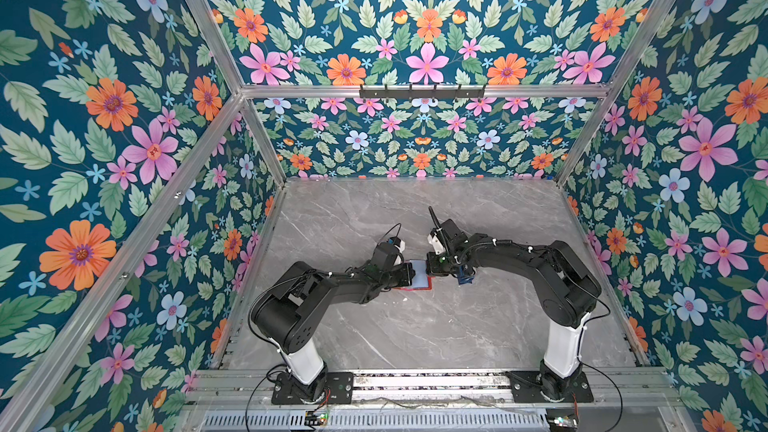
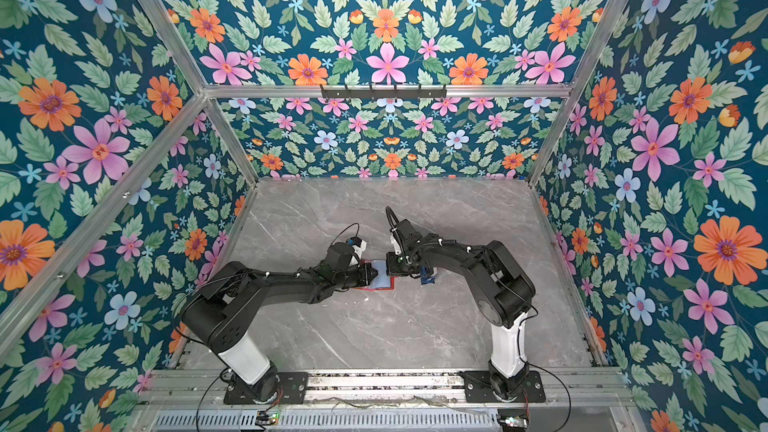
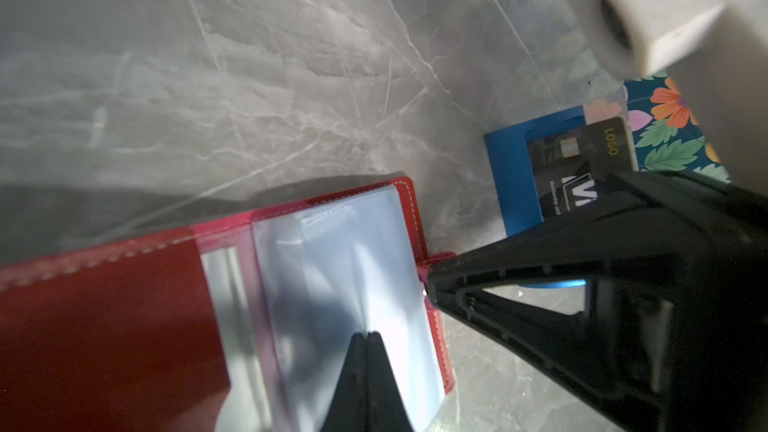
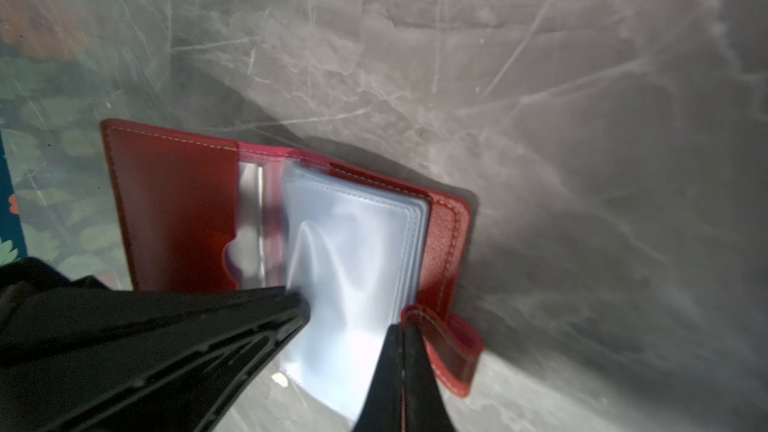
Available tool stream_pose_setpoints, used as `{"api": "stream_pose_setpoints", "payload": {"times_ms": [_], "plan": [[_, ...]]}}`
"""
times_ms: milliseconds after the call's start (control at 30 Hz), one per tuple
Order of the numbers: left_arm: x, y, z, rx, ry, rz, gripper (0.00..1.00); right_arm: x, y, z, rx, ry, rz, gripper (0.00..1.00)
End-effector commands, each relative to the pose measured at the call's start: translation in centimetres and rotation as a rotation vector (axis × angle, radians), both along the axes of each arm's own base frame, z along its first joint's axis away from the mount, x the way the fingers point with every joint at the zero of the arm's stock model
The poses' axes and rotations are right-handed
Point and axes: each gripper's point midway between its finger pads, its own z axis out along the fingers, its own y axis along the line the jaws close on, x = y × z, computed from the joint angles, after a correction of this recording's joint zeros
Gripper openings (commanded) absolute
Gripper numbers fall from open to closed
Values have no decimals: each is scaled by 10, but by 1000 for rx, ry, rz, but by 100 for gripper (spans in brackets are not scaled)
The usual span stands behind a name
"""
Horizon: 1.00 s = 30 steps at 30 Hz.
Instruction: Put the credit cards into the card holder
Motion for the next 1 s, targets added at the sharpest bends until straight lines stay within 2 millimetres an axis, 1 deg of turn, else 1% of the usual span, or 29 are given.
{"api": "stream_pose_setpoints", "payload": {"times_ms": [0, 100, 267, 367, 533, 600, 667, 733, 867, 967], "plan": [[1, 2, 4, 0, -15, 14, 0, -2, -13, 2, -58, -7, -27, 6], [2, 5, 7, 1, -22, 27, 0, -1, -18, 10, -82, -35, -36, 19], [2, 6, 10, 0, -34, 34, 0, -1, -21, 21, -93, -65, -36, 32], [2, 7, 10, 2, -34, 37, 0, -1, -20, 29, -94, -92, -32, 37], [2, 7, 10, -2, -34, 40, 0, -2, -19, 42, -71, -133, -26, 42], [2, 6, 10, -3, -33, 40, 0, -3, -16, 48, -48, -145, -14, 42], [3, 7, 12, -5, -35, 45, 0, -7, -12, 48, -28, -129, 8, 40], [4, 7, 13, -10, -39, 50, 0, -11, -5, 47, -2, -104, 36, 34], [4, 8, 15, -13, -47, 55, 0, -19, 5, 38, 29, -50, 77, 21], [4, 8, 16, -14, -47, 58, 0, -22, 11, 32, 38, -25, 92, 13]]}}
